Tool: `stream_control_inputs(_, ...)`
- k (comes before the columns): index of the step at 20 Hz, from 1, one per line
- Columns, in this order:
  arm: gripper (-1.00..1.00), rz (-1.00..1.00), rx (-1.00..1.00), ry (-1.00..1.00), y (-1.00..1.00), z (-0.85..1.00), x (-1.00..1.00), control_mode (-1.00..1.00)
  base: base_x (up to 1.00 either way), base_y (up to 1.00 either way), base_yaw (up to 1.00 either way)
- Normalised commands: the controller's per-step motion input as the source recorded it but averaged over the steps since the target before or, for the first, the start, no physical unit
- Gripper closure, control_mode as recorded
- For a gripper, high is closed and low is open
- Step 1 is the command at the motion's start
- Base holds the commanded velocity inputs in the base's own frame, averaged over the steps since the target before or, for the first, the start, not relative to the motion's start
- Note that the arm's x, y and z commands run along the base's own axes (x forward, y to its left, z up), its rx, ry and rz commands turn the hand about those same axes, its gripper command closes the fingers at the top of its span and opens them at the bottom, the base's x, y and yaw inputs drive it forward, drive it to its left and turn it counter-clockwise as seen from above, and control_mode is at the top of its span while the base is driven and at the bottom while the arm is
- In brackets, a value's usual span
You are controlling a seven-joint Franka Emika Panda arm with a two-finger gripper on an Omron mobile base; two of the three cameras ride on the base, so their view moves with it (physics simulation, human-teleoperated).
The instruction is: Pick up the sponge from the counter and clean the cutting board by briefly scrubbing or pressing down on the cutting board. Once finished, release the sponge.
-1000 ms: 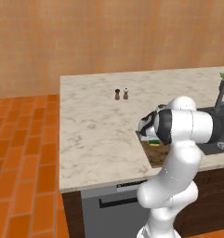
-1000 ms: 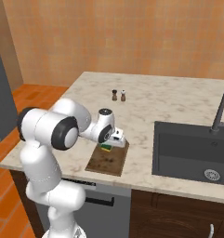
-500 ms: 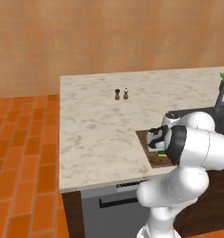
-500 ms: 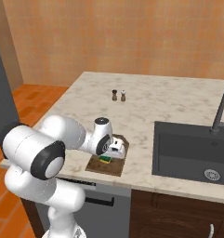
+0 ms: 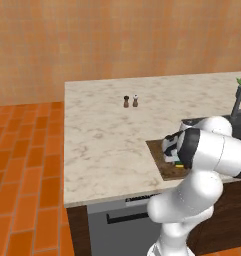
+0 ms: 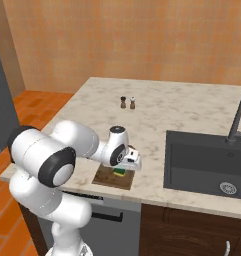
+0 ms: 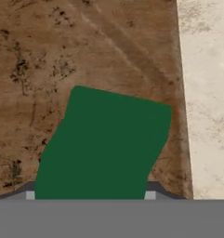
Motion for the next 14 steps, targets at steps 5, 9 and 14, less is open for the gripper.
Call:
stream_control_inputs(5,1.0,0.0,-0.01,-0.18,-0.12,-0.02,0.61,-1.0,0.0,0.0,0.0)
stream_control_inputs(9,1.0,0.0,-0.01,-0.17,-0.05,-0.04,0.69,-1.0,0.0,0.0,0.0)
stream_control_inputs(14,1.0,0.0,-0.02,-0.14,-0.06,-0.07,0.67,-1.0,0.0,0.0,0.0)
